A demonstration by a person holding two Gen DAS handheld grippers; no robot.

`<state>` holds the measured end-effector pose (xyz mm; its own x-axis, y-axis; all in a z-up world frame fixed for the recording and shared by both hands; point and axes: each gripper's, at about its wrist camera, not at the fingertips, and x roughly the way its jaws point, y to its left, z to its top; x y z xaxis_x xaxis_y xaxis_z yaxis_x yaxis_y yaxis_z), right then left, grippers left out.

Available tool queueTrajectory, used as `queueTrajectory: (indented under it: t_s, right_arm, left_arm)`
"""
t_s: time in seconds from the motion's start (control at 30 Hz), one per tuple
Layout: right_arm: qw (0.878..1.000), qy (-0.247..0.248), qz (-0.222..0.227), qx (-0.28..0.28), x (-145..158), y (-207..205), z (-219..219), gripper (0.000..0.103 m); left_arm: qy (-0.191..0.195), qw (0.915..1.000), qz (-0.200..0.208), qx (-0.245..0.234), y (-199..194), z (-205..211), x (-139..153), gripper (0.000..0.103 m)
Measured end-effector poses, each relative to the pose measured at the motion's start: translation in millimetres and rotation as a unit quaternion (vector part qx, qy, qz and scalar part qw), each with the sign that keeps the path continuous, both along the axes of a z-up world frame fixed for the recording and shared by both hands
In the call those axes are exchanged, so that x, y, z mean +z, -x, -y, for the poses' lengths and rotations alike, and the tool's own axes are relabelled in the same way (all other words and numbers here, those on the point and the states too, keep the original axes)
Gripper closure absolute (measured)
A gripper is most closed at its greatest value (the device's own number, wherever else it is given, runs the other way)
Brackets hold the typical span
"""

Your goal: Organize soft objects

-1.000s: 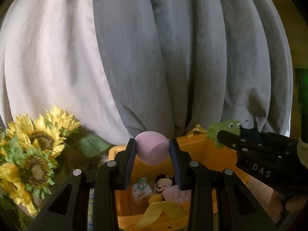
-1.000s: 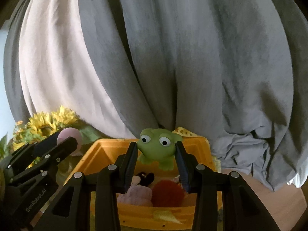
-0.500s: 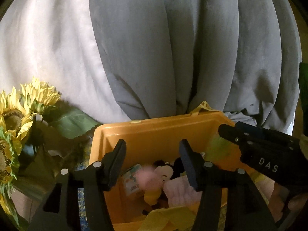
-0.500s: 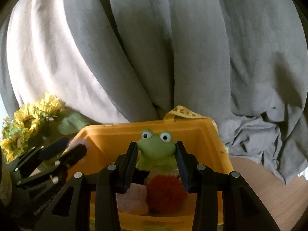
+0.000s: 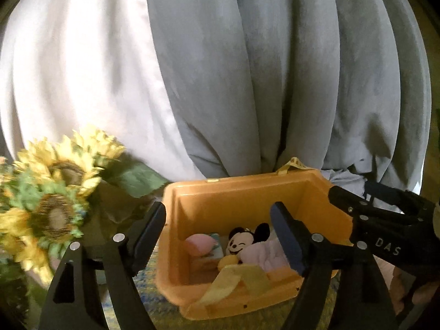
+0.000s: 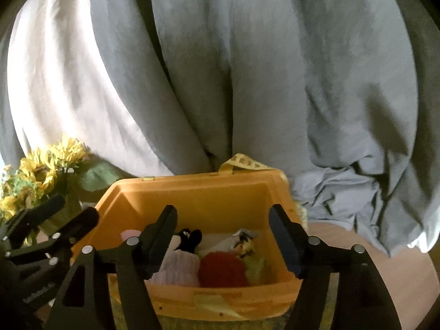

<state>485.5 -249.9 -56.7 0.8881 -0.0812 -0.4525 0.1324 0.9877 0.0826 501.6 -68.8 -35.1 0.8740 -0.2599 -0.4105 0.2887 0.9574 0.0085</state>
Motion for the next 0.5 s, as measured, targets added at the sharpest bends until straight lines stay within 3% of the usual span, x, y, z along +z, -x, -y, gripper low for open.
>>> queueTrajectory:
  t_s: [0.23, 0.5]
  right_arm:
    - [1.000, 0.011, 0.017, -0.005, 19.2, 42.2, -5.8, 0.020]
    - [0.999, 0.028, 0.036, -0.009, 36.1, 93.0, -17.9, 0.020]
  left_arm:
    - [0.004, 0.9990, 0.029, 0.033, 44.2, -17.1, 18.5, 0.014]
    - [0.006, 0.9969, 0.054, 0.057, 93.8, -33.0, 32.2, 0.008]
